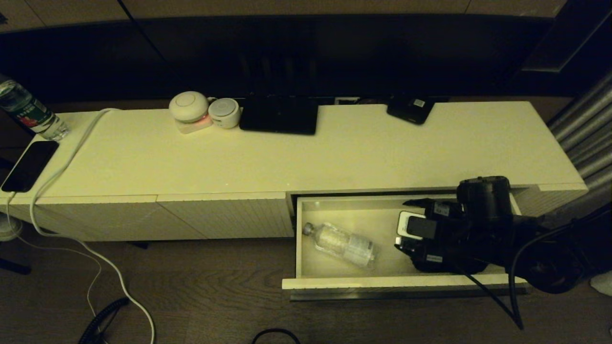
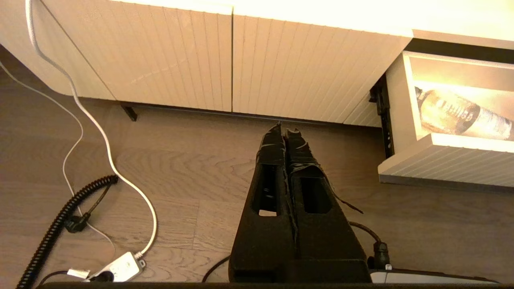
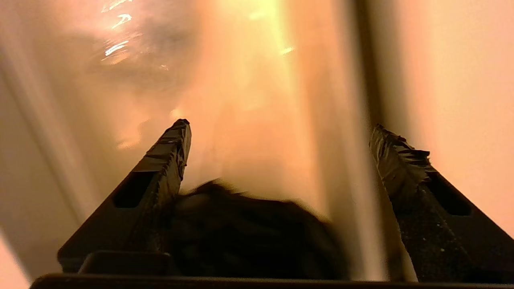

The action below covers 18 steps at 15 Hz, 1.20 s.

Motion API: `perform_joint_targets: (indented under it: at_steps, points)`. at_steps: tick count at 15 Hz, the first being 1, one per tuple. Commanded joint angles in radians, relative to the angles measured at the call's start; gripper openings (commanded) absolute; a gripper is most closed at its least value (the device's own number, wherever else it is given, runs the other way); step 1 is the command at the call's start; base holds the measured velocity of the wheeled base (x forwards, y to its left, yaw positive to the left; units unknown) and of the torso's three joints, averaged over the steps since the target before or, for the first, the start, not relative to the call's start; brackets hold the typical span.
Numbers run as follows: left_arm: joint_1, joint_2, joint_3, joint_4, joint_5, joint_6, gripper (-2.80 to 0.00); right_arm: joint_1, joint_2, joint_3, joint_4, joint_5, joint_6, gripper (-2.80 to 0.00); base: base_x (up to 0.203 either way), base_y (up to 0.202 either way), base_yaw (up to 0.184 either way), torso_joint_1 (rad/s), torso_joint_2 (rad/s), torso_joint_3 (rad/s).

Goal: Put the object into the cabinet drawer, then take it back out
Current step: Close the drawer

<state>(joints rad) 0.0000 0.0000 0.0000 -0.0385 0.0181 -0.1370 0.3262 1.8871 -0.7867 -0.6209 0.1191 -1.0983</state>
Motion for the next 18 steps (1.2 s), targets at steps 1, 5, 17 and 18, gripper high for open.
perform_joint_targets:
  at_steps: [1,5,17,18]
  points:
    - [0.000,-0.002,0.000,0.000,0.000,-0.001,-2.80,0.003,-0.114,-0.018,0.004,-0.017,0.016,0.00,0.000,0.000,0.000,0.000,0.00,0.000]
    - [0.000,-0.002,0.000,-0.001,0.000,-0.001,-2.80,-0.005,-0.296,-0.021,0.105,-0.095,0.041,0.00,0.000,0.000,0.000,0.000,0.00,0.000]
    - [0.000,-0.002,0.000,-0.001,0.000,-0.001,-2.80,0.024,-0.712,0.041,1.041,-0.266,0.803,-2.80,0.000,0.000,0.000,0.000,0.00,0.000]
    - [0.000,-0.002,0.000,-0.001,0.000,-0.001,-2.80,0.048,-0.723,0.040,1.094,-0.259,0.884,-2.80,0.000,0.000,0.000,0.000,0.00,0.000]
